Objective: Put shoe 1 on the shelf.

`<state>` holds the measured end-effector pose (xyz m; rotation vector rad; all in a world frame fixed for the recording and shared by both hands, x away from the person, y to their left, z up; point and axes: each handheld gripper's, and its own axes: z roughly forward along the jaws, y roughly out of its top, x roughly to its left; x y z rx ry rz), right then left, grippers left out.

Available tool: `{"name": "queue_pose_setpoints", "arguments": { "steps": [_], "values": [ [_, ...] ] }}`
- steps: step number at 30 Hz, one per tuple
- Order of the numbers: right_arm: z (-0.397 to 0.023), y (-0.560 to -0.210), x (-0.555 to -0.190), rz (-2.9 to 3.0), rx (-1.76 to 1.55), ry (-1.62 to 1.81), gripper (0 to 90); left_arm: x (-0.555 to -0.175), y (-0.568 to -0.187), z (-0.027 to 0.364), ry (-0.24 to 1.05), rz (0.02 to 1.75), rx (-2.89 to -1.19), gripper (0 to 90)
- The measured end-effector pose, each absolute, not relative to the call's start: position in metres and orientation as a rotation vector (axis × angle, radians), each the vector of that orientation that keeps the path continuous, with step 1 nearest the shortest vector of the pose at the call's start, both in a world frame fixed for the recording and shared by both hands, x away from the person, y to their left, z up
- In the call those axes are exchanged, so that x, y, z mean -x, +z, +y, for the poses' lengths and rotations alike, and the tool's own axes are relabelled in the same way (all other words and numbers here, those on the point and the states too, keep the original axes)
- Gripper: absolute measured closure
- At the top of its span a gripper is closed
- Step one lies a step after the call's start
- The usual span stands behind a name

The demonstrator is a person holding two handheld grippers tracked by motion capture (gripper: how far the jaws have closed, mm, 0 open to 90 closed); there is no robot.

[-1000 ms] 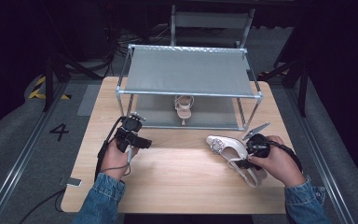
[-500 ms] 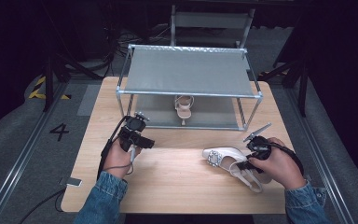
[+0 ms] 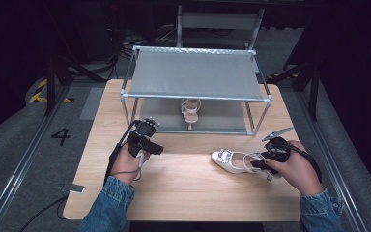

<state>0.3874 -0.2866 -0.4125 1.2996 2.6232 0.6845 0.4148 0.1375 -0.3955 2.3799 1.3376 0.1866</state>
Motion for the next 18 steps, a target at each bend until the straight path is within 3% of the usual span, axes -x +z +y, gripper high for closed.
{"name": "queue_pose_setpoints", "arguments": {
  "steps": [18],
  "values": [
    [-0.300, -0.380, -0.371, 2.578, -1.209, 0.780, 26.3, -0.418, -0.395, 0.134, 0.189, 1.321, -2.381, 34.2]
  ]
}}
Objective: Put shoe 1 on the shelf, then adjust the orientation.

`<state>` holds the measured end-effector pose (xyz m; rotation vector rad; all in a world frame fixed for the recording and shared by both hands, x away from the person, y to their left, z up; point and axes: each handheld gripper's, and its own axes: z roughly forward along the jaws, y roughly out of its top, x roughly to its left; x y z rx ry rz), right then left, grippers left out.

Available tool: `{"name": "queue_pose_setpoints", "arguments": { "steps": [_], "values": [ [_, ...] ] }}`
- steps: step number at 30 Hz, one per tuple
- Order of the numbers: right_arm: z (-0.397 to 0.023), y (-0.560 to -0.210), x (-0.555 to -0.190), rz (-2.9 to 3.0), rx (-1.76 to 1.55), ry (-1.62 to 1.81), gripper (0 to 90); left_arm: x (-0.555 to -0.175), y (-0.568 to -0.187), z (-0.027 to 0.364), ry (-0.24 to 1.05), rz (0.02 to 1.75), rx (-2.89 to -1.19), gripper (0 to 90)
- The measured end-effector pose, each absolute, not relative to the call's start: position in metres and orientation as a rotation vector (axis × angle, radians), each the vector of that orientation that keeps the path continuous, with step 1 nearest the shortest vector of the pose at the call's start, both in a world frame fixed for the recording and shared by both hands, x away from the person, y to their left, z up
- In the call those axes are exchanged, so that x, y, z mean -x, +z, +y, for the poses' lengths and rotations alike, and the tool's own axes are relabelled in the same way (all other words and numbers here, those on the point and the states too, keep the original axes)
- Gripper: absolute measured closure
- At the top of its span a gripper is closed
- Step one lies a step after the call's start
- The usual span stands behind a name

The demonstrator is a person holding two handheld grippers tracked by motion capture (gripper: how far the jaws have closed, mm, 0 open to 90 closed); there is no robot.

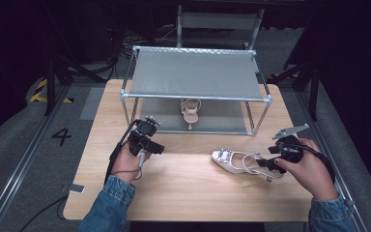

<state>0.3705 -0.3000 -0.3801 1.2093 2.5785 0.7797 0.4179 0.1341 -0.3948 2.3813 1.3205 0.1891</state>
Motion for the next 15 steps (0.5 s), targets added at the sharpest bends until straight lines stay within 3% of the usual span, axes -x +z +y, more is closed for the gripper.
{"name": "queue_pose_setpoints", "arguments": {
  "steps": [8, 15],
  "values": [
    [-0.295, -0.367, -0.353, 2.631, -1.129, 0.739, 24.8, -0.423, -0.397, 0.128, 0.188, 1.307, -2.407, 33.2],
    [-0.293, -0.386, -0.357, 2.722, -1.120, 0.586, 22.2, -0.423, -0.396, 0.126, 0.184, 1.295, -2.407, 32.8]
  ]
}}
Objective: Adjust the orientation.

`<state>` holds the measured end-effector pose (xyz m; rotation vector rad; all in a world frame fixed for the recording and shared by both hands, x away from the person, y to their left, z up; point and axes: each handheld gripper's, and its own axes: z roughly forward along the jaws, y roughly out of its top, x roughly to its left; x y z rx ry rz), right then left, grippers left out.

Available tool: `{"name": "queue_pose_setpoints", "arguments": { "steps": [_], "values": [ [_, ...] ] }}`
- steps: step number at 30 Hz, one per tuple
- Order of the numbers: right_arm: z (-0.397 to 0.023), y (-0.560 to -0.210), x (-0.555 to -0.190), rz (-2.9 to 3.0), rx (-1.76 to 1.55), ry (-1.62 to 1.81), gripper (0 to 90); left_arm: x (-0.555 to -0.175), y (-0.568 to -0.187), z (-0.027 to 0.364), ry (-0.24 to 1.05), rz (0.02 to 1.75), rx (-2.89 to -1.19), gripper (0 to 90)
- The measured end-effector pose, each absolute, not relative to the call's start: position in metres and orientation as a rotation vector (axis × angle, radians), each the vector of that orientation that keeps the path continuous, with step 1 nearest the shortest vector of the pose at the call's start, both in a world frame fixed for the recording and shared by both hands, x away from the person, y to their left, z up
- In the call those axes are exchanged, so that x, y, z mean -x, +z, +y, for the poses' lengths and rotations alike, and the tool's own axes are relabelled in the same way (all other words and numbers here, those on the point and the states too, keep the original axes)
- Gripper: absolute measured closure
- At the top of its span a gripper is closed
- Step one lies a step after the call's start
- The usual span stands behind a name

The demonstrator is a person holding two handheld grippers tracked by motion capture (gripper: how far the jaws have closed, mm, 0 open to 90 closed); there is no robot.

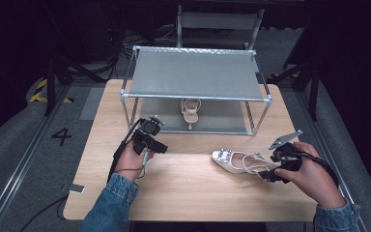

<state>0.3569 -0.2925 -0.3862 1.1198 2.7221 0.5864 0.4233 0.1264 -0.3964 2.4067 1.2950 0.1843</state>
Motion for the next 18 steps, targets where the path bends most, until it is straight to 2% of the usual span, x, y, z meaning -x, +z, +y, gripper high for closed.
{"name": "queue_pose_setpoints", "arguments": {
  "steps": [4, 14, 18],
  "values": [
    [-0.294, -0.403, -0.365, 2.735, -1.095, 0.474, 21.1, -0.425, -0.397, 0.126, 0.176, 1.303, -2.409, 32.7],
    [-0.287, -0.428, -0.377, 2.794, -1.067, 0.510, 20.8, -0.423, -0.398, 0.129, 0.180, 1.300, -2.412, 32.6],
    [-0.277, -0.434, -0.380, 2.798, -0.987, 0.578, 25.9, -0.422, -0.398, 0.130, 0.175, 1.307, -2.410, 32.6]
  ]
}}
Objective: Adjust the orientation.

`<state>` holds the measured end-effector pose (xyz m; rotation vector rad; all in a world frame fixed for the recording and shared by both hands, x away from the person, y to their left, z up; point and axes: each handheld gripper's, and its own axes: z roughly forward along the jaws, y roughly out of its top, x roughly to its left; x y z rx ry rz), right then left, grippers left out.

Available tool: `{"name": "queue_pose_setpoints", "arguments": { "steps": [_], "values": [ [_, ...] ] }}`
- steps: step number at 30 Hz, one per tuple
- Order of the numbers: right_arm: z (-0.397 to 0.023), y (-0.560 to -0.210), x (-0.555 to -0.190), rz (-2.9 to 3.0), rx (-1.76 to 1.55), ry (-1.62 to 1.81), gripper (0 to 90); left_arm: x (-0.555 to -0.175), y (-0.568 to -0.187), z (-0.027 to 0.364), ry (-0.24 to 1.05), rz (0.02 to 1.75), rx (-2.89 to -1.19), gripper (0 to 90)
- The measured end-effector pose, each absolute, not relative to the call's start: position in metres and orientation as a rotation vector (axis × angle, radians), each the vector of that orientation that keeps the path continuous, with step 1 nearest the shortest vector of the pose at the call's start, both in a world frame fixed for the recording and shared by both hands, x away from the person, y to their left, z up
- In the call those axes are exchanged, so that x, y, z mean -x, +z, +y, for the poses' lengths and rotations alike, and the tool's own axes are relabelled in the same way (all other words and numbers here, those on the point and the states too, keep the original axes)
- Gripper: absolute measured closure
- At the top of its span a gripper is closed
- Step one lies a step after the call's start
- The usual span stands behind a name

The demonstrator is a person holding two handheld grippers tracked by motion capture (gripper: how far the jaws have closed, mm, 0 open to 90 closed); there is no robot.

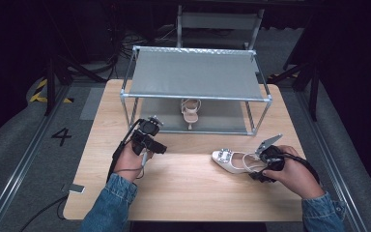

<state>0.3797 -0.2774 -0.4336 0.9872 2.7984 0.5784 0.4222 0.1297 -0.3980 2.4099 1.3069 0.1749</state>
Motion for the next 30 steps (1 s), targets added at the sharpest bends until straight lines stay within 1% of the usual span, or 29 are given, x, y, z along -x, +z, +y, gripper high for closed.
{"name": "queue_pose_setpoints", "arguments": {
  "steps": [6, 11, 15, 21, 30],
  "values": [
    [-0.276, -0.436, -0.382, 2.768, -0.996, 0.588, 29.4, -0.423, -0.399, 0.132, 0.172, 1.316, -2.407, 32.6],
    [-0.278, -0.433, -0.381, 2.786, -0.994, 0.597, 35.8, -0.422, -0.400, 0.132, 0.169, 1.309, -2.415, 32.6],
    [-0.280, -0.432, -0.379, 2.787, -1.011, 0.621, 39.1, -0.422, -0.399, 0.133, 0.155, 1.307, -2.399, 32.6],
    [-0.278, -0.429, -0.377, 2.765, -1.079, 0.637, 40.8, -0.420, -0.397, 0.133, 0.161, 1.312, -2.401, 32.5],
    [-0.270, -0.417, -0.382, 2.699, -1.134, 0.729, 41.2, -0.414, -0.396, 0.149, 0.180, 1.352, -2.370, 32.6]
  ]
}}
